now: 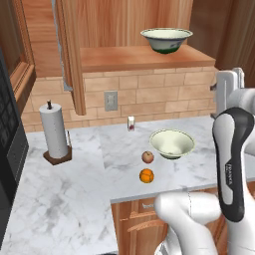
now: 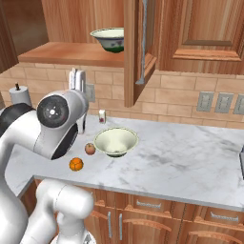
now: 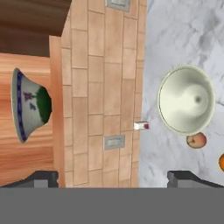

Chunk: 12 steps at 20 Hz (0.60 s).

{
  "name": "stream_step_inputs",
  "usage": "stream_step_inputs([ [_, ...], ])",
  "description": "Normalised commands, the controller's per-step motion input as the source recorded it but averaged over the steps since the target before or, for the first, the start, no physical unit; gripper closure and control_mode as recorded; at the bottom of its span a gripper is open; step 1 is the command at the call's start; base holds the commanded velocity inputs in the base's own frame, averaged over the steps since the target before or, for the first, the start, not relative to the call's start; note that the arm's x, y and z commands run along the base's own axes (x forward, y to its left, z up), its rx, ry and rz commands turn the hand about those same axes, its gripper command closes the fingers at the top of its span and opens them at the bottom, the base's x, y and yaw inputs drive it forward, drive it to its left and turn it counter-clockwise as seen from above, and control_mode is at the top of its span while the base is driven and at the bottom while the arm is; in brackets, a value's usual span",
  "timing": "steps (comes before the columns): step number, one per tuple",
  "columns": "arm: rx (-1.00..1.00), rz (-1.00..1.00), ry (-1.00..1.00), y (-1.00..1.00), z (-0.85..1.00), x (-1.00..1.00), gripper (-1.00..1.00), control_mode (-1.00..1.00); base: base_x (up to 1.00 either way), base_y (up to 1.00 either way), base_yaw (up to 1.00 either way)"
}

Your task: Pick both bowls and place them on the counter. Then place the peach in one bowl and place the orange in the other bowl.

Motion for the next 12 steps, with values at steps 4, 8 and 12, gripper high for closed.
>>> stream_step_inputs([
  [4,0.0,0.0,-0.1,0.02,0.46,-0.07,-1.0,-1.0,0.0,0.0,0.0],
  [8,0.0,0.0,0.0,0.05,0.47,0.0,-1.0,-1.0,0.0,0.0,0.0],
  [12,0.0,0.0,0.0,0.05,0.52,0.0,-1.0,-1.0,0.0,0.0,0.0],
])
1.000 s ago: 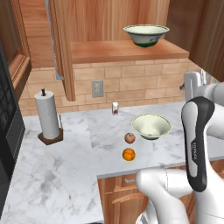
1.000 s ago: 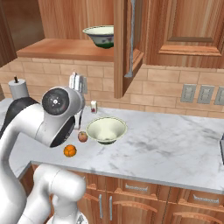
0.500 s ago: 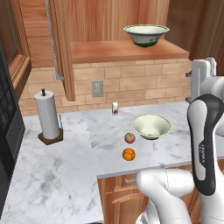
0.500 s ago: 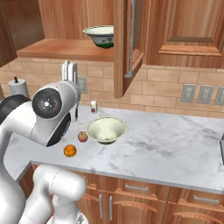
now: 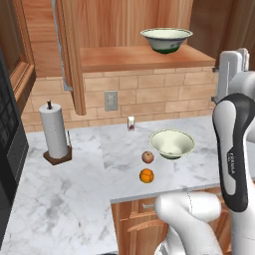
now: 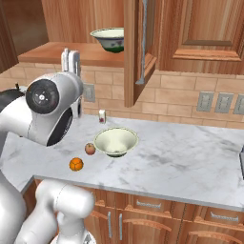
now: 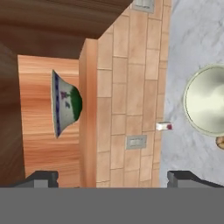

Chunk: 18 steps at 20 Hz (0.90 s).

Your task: Pick both bowls and place them on the counter. Then place the peach in one bowl and place the orange in the other bowl.

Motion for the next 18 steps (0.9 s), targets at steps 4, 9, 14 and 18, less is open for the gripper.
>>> stream_step_inputs([
  [4,0.0,0.0,0.02,0.0,0.48,0.0,-1.0,-1.0,0.0,0.0,0.0],
  [9,0.0,0.0,0.0,0.0,0.33,0.02,-1.0,-1.0,0.0,0.0,0.0],
  [14,0.0,0.03,-0.07,0.0,0.04,0.23,-1.0,-1.0,0.0,0.0,0.0],
  [18,0.01,0.09,-0.05,0.0,0.0,0.28,-1.0,-1.0,0.0,0.0,0.0],
])
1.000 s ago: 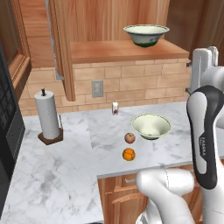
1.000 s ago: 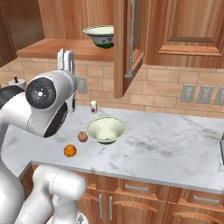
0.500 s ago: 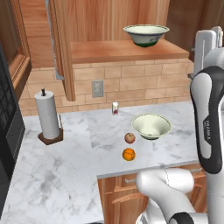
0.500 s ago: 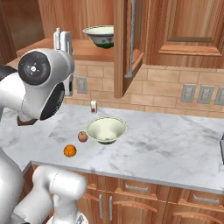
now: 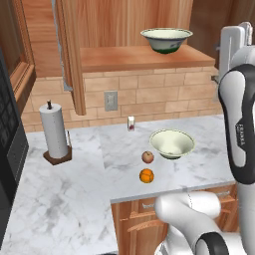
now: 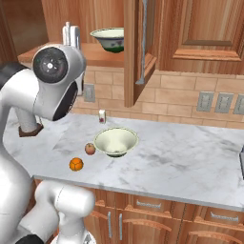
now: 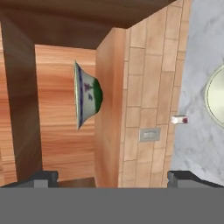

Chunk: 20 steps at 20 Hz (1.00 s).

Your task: Pick both bowls and place them on the counter. Then place the peach in one bowl and place the orange in the other bowl.

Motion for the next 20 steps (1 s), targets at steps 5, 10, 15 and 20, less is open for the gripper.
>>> stream_step_inputs([
  [5,0.0,0.08,0.0,0.0,0.0,0.3,-1.0,-1.0,0.0,0.0,0.0],
  [10,0.0,0.01,0.03,0.0,0.09,0.34,-1.0,-1.0,0.0,0.0,0.0],
  [15,0.0,0.0,0.05,0.03,0.2,0.32,-1.0,-1.0,0.0,0.0,0.0],
  [20,0.0,-0.01,0.01,0.05,0.11,0.35,-1.0,-1.0,0.0,0.0,0.0],
])
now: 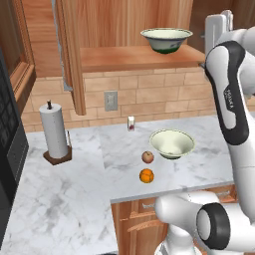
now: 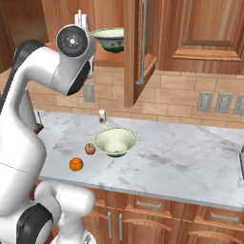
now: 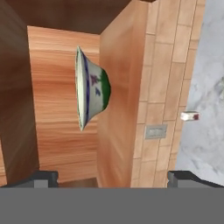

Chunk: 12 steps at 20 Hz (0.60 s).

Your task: Pick both bowls and place them on the counter. Then place the peach in one bowl and place the orange in the other bowl.

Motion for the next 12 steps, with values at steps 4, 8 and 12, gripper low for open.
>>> stream_step_inputs([
  [4,0.0,0.0,0.08,-0.04,0.02,0.42,-1.0,-1.0,0.0,0.0,0.0],
  [8,0.0,0.0,0.07,-0.02,0.0,0.46,-1.0,-1.0,0.0,0.0,0.0],
  [12,0.0,0.0,0.04,-0.01,0.0,0.46,-1.0,-1.0,0.0,0.0,0.0],
])
